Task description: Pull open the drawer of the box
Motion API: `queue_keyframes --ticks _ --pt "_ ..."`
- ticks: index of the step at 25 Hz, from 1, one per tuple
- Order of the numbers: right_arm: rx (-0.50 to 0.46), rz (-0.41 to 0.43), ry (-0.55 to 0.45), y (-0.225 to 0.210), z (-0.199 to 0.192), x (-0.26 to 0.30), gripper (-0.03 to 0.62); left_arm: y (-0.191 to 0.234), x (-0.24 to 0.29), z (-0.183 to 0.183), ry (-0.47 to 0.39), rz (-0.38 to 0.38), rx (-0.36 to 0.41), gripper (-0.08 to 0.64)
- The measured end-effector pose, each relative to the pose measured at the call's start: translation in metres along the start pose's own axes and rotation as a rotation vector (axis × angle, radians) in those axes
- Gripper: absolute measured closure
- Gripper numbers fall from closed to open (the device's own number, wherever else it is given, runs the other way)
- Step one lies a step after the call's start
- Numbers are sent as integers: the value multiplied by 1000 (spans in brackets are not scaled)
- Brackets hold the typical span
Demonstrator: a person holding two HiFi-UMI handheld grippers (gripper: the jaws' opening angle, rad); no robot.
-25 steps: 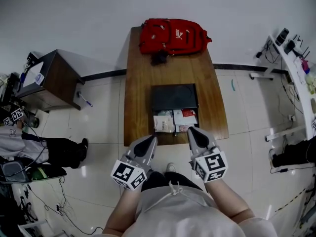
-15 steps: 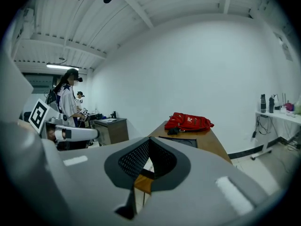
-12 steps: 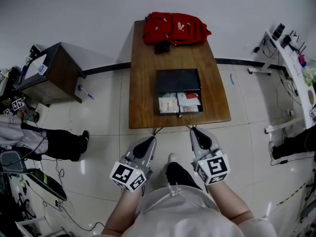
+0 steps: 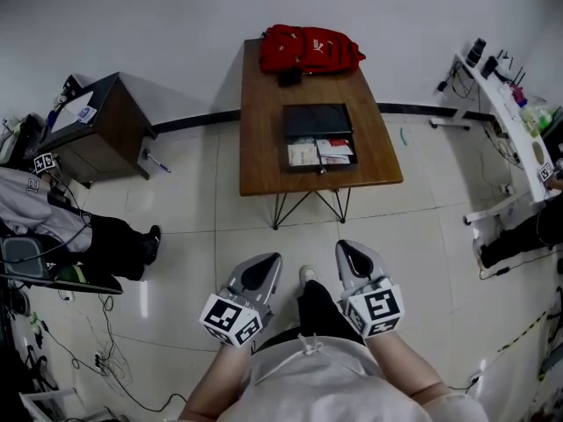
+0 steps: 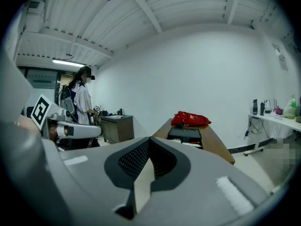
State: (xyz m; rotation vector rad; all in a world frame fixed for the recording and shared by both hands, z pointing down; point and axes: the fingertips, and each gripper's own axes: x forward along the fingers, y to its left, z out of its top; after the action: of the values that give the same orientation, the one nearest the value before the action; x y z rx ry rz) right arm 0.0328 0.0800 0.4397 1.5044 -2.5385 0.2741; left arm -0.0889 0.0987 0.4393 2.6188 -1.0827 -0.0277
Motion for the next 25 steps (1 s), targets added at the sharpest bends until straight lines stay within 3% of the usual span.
queue_keyframes --ticks 9,17,25 --pt "-9 7 -8 22 -4 -43 584 -38 -26 -2 -12 -14 10 554" --pt "-47 58 -36 16 11 -55 584 -60 -12 16 -47 2 37 554" --pt "-62 53 -52 -1 18 -64 584 -77 2 17 -41 0 71 554"
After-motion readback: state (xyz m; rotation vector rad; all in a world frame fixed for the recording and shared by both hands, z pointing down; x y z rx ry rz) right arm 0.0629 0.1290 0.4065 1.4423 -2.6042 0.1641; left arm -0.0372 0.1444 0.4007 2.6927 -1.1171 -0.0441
